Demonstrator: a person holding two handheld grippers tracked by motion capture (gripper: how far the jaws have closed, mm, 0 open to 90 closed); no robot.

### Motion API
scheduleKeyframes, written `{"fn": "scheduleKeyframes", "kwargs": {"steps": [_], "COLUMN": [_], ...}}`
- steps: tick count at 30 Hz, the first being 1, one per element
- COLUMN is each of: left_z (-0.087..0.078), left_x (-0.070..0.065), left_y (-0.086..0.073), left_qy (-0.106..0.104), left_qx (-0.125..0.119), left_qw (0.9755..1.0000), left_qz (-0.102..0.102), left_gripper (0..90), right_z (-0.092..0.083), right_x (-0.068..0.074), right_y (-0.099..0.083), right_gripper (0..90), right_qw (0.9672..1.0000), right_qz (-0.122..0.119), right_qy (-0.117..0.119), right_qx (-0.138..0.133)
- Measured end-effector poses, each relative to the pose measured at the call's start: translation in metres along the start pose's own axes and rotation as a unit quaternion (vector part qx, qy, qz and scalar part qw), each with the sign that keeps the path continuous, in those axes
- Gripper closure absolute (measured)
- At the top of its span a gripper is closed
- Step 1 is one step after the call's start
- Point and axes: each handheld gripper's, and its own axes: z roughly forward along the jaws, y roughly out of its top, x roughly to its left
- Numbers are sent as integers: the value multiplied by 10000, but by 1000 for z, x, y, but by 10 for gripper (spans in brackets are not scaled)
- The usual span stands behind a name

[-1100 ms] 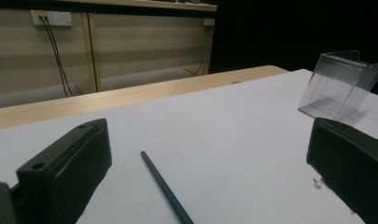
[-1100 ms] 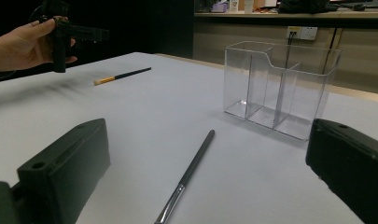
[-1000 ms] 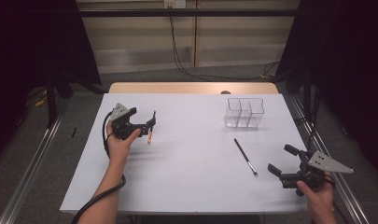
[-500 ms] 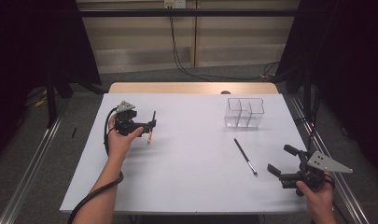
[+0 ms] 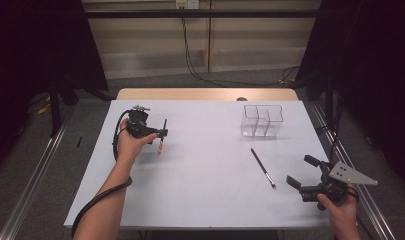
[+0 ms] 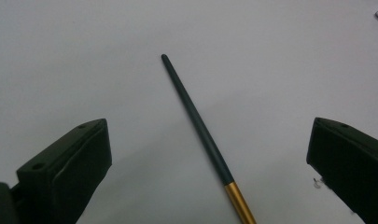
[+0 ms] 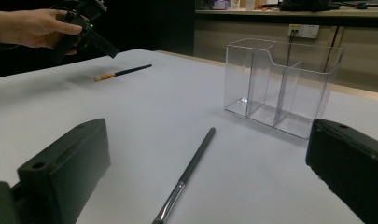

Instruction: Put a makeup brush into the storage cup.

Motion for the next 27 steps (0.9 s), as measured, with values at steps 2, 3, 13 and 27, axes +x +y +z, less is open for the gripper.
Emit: {"fn": "scheduleKeyframes", "kwargs": {"steps": [2,3,13,27], "left_z": [0,1,12,16], "left_x": [0,0,-1,-10], "left_y": [1,2,10,21], "left_qy": [11,29,135,164], "left_qx": [62,127,979,1348], "left_qw": [10000,9999,9949,9906], "left_qz": [-13,-30,-185,-156], "left_gripper": [0,0,28,370], "right_z": [0,0,1,1], "right_x": [0,0,0,-1], "right_y": [0,0,-1,-1], "right_gripper": [0,0,0,0], "right_qw": [10000,10000,10000,10000], "right_qz": [-1,-4,-13,3], "right_qy": [1,2,34,20], "right_qx": [2,1,9,19]}}
